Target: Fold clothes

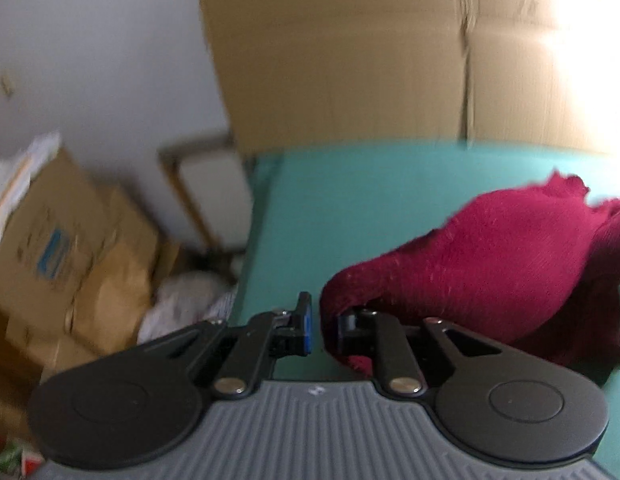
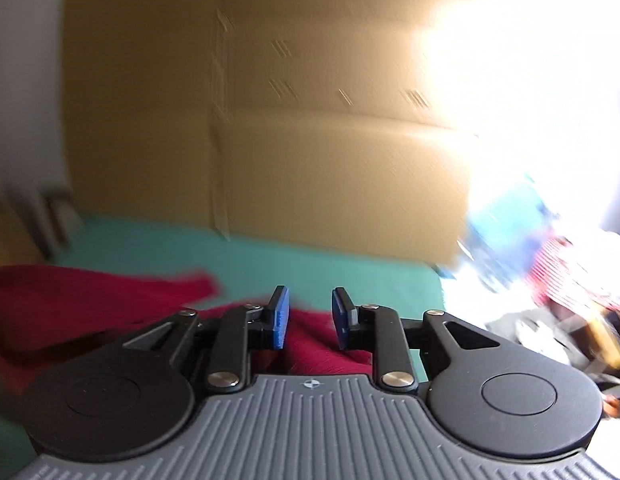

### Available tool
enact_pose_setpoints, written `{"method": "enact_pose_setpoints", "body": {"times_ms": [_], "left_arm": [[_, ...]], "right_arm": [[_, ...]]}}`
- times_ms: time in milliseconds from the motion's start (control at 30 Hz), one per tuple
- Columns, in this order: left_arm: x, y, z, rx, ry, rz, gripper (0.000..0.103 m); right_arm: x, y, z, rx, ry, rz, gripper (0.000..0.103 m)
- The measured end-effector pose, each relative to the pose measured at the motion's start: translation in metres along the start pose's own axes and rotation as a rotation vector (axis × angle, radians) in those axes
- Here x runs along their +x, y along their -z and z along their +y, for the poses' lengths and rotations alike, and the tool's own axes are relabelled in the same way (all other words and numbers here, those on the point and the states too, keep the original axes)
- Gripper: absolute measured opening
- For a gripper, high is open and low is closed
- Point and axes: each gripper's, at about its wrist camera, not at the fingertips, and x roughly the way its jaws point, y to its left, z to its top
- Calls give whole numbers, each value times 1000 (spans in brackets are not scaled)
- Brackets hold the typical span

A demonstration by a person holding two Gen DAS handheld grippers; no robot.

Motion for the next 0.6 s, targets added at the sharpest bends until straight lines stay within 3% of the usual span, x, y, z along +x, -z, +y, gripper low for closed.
{"method": "enact_pose_setpoints", "body": {"times_ms": [133, 200, 267, 333, 400, 467, 500, 533, 600], "left_arm": [[18, 45, -3, 45, 12, 77, 18], [22, 59, -9, 76, 33, 94, 20], [25, 65, -14, 88, 62, 105, 27], [28, 63, -22, 94, 85, 99, 35], [33, 57, -27, 97, 83, 89, 32], [38, 52, -27, 73, 80, 94, 10], [41, 49, -27, 61, 79, 96, 0], [44, 46, -26, 49, 79, 99, 0], [48, 36, -20, 35, 69, 90, 0]], "right_arm": [[2, 48, -4, 6, 23, 83, 59], [7, 69, 2, -19, 10, 133, 63], [20, 78, 13, -44, -2, 169, 63], [29, 78, 17, -44, -27, 186, 71], [52, 80, 29, -3, -26, 205, 75], [74, 82, 41, 38, -26, 224, 70], [84, 82, 44, 71, -36, 237, 48], [92, 79, 41, 121, -60, 254, 14], [100, 69, 36, 201, -102, 263, 15]]}}
